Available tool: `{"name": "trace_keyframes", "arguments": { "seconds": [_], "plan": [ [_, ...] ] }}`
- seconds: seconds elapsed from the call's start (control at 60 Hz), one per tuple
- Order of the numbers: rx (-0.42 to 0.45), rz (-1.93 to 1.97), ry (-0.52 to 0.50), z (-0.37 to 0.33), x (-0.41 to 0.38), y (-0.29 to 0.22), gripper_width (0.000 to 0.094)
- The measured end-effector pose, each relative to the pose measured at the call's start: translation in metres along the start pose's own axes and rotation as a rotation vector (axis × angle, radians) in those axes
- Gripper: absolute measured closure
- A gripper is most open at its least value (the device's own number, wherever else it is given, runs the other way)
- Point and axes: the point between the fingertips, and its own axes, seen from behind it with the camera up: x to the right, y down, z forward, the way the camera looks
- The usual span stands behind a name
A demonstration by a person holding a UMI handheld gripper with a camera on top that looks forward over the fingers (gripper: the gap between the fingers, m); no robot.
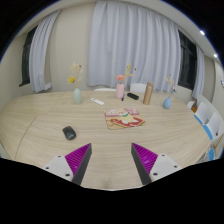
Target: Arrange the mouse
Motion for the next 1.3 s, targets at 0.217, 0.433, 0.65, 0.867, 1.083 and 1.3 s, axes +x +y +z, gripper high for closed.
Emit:
{"name": "trace_keyframes", "arguments": {
  "seconds": [0.217,0.433,0.65,0.867,1.083,1.3],
  "plan": [
    [-0.025,-0.009,-0.052,0.011,-0.052,0.015,0.0084],
    [-0.045,-0.038,-0.124,0.023,-0.128,0.035,0.0084],
    [-0.04,-0.048,-0.186,0.044,-0.191,0.04,0.0083],
    [-0.027,-0.089,-0.195,0.096,-0.215,0.041,0.008],
    [-0.056,-0.097,-0.202,0.165,-0.221,0.04,0.0079],
    [-0.086,-0.113,-0.194,0.233,-0.223,0.034,0.008]
  ]
}}
